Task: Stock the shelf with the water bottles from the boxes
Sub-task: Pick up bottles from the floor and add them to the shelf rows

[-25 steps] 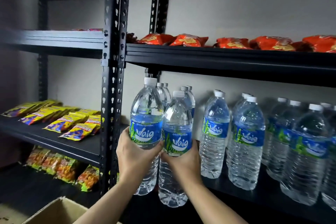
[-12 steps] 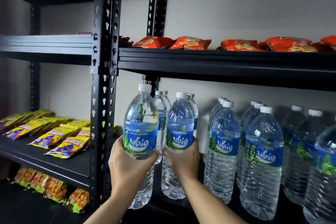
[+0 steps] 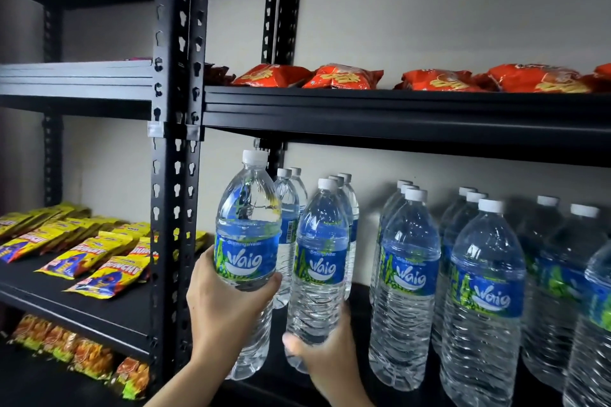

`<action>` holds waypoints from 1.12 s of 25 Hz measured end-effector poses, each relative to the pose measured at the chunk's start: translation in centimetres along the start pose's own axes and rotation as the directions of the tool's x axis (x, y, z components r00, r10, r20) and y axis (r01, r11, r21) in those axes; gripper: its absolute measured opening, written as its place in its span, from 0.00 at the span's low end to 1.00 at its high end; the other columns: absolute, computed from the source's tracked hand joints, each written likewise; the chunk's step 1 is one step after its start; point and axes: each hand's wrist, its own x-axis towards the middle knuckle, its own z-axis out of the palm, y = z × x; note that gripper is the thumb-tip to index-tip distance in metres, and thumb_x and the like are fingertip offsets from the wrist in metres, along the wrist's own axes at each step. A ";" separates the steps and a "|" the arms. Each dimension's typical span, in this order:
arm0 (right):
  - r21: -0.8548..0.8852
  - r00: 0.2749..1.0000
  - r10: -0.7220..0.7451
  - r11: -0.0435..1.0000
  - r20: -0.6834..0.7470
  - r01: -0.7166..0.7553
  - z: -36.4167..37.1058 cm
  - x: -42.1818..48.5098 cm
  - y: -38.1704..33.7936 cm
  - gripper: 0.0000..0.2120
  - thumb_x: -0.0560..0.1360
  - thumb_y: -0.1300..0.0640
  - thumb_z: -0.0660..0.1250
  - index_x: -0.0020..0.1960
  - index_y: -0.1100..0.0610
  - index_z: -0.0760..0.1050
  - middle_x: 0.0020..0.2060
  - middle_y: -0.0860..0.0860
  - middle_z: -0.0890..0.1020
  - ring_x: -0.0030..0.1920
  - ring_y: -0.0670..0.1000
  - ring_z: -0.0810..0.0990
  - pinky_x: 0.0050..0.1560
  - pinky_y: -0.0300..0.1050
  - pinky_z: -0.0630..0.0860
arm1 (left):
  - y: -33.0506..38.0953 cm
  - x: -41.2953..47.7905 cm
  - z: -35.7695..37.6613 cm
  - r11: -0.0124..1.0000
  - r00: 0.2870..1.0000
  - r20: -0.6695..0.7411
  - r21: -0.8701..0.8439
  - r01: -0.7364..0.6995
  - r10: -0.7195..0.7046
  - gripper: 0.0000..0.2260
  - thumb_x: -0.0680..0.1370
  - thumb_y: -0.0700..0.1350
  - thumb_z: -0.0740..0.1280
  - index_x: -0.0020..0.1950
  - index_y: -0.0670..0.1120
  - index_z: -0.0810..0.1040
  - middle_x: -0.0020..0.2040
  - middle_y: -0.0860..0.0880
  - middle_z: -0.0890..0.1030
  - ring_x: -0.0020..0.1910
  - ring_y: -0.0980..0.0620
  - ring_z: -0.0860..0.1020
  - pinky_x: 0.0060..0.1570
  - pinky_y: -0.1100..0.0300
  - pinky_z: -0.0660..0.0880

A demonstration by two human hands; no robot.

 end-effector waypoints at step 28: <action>-0.316 0.983 0.148 0.943 0.105 -0.108 -0.2 2.1 3.9 0.45 0.52 0.25 0.73 0.63 0.43 0.68 0.55 0.39 0.78 0.57 0.43 0.77 0.59 0.44 0.76 | -1.6 0.1 1.1 0.999 1.000 0.010 0.051 -0.008 0.008 0.35 0.59 0.54 0.83 0.61 0.47 0.74 0.52 0.51 0.77 0.54 0.51 0.75 0.55 0.57 0.71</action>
